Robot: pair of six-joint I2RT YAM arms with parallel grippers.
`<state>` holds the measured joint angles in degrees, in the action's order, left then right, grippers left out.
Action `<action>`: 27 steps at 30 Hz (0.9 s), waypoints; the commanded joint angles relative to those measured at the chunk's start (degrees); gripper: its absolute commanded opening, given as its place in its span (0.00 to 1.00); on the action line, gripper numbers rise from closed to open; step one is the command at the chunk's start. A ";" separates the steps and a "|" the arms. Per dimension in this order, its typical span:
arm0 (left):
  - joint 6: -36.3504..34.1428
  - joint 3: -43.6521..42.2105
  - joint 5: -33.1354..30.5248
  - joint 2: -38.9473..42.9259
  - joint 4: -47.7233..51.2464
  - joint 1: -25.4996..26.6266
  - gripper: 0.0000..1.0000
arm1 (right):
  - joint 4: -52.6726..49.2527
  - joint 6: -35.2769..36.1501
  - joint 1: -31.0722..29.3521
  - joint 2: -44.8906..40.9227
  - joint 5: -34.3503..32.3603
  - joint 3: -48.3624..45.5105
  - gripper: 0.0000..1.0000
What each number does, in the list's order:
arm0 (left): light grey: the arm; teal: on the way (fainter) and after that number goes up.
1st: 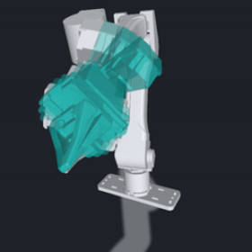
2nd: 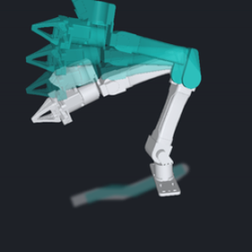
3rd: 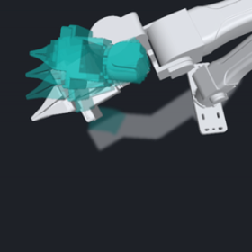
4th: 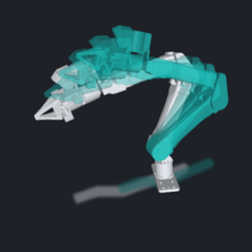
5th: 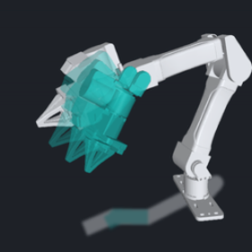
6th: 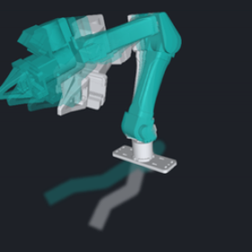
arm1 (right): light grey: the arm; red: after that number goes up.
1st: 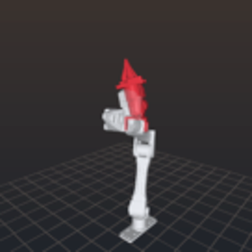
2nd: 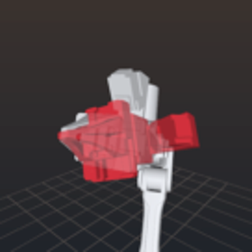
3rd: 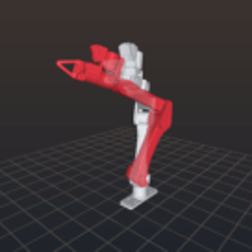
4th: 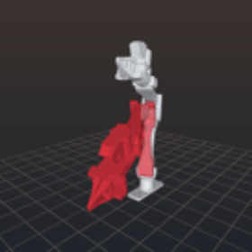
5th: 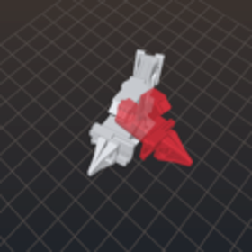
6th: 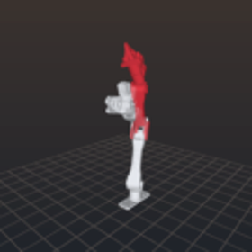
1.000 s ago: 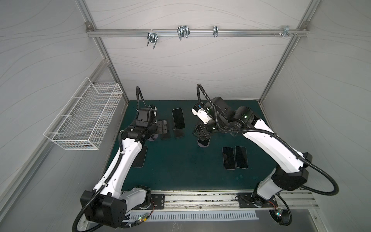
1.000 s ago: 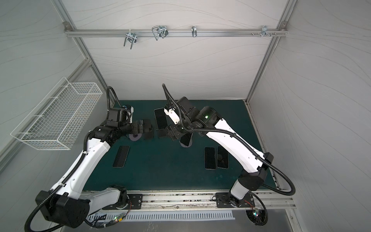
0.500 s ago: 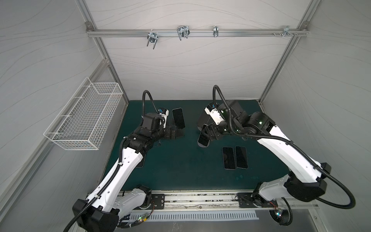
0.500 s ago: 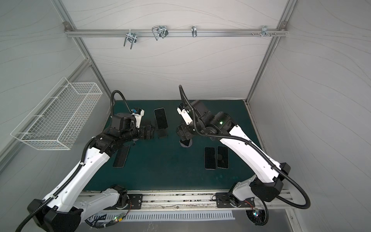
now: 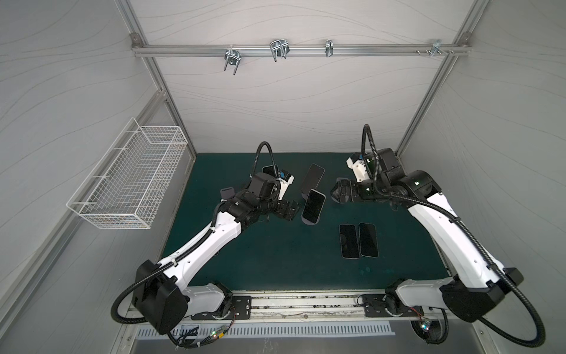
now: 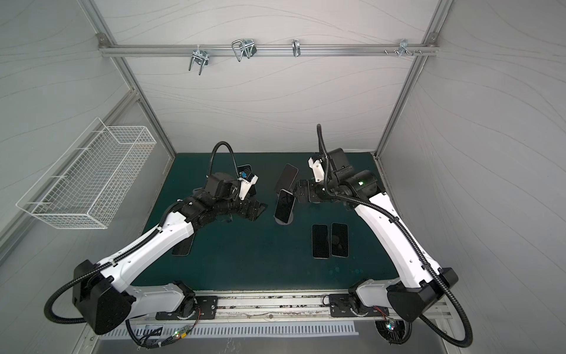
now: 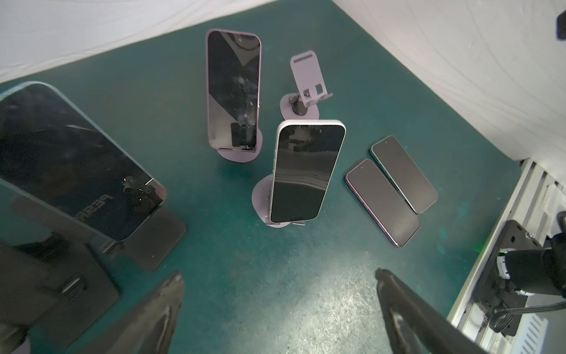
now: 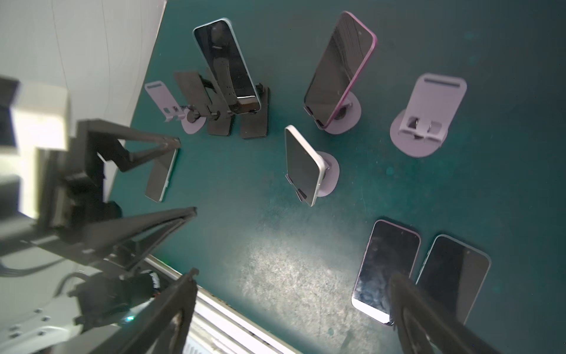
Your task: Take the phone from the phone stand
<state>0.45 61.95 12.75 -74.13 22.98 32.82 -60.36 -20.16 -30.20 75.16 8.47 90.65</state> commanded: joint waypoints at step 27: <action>-1.21 -2.98 -5.41 -17.31 -30.56 6.73 0.99 | 5.86 -0.01 5.58 2.01 12.71 -2.48 0.99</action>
<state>0.05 58.54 7.62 -89.97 -3.38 39.42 -55.27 -21.06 -25.23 77.03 20.32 87.26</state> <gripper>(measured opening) 0.989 0.990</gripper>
